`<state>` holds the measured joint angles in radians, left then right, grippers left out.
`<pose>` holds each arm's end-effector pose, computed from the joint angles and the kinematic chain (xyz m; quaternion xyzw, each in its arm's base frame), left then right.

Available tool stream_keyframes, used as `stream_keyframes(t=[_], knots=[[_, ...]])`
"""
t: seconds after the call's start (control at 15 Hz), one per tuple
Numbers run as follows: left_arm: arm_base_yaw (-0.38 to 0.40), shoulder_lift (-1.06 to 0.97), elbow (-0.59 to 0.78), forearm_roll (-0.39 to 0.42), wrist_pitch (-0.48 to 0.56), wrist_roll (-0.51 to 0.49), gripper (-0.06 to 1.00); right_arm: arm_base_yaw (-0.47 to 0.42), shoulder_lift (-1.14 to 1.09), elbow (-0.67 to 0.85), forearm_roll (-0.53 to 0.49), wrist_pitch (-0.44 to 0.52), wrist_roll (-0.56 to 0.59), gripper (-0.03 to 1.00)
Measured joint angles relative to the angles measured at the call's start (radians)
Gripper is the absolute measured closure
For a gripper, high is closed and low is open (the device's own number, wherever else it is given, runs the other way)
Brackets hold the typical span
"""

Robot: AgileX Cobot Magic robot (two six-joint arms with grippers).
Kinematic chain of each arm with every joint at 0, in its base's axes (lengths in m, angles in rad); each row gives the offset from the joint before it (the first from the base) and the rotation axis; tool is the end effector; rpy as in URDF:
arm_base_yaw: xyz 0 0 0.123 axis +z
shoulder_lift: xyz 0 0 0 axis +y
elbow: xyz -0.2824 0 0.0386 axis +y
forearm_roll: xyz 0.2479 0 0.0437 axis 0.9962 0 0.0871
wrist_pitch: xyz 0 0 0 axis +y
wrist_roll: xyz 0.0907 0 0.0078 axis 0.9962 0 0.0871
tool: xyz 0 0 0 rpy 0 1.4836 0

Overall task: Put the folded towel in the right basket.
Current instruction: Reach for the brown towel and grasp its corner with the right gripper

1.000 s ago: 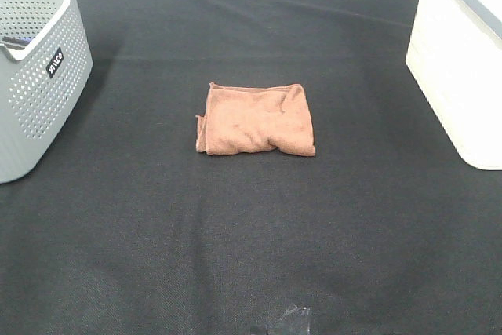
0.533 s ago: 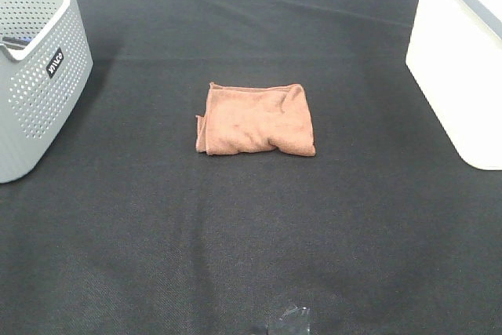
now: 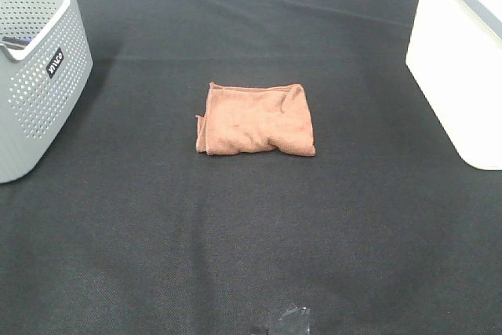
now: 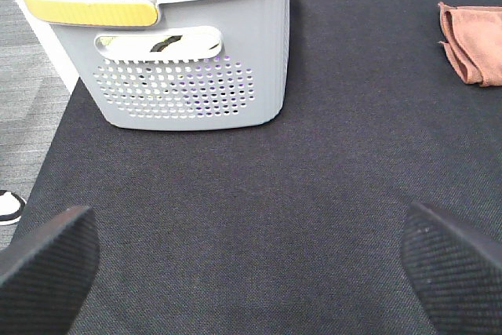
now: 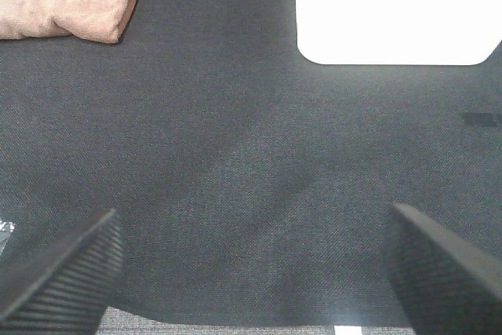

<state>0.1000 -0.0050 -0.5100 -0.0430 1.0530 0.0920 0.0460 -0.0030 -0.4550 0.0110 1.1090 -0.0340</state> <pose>-0.0062 -0.0040 0.2806 -0.0025 0.8471 0.0295 0.5307 -0.0027 0.0008 0.2608 -0.0353 0.8752 0.0084 0.4824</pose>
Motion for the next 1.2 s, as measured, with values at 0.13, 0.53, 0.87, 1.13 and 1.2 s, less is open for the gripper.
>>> stream_keyframes(t=[0.13,0.53,0.87,1.13,1.2], knots=[[0.000,0.000,0.000,0.000,0.000,0.000,-0.03,0.000,0.000,0.000,0.000,0.000,0.000,0.09],[0.000,0.000,0.000,-0.001,0.000,0.000,-0.03,0.000,0.000,0.000,0.000,0.000,0.000,0.09],[0.000,0.000,0.000,-0.003,0.000,0.000,-0.03,0.000,0.000,0.000,0.000,0.000,0.000,0.09],[0.000,0.000,0.000,-0.003,0.000,0.000,-0.03,0.000,0.000,0.000,0.000,0.000,0.000,0.09],[0.000,0.000,0.000,-0.003,0.000,0.000,-0.03,0.000,0.000,0.000,0.000,0.000,0.000,0.09]])
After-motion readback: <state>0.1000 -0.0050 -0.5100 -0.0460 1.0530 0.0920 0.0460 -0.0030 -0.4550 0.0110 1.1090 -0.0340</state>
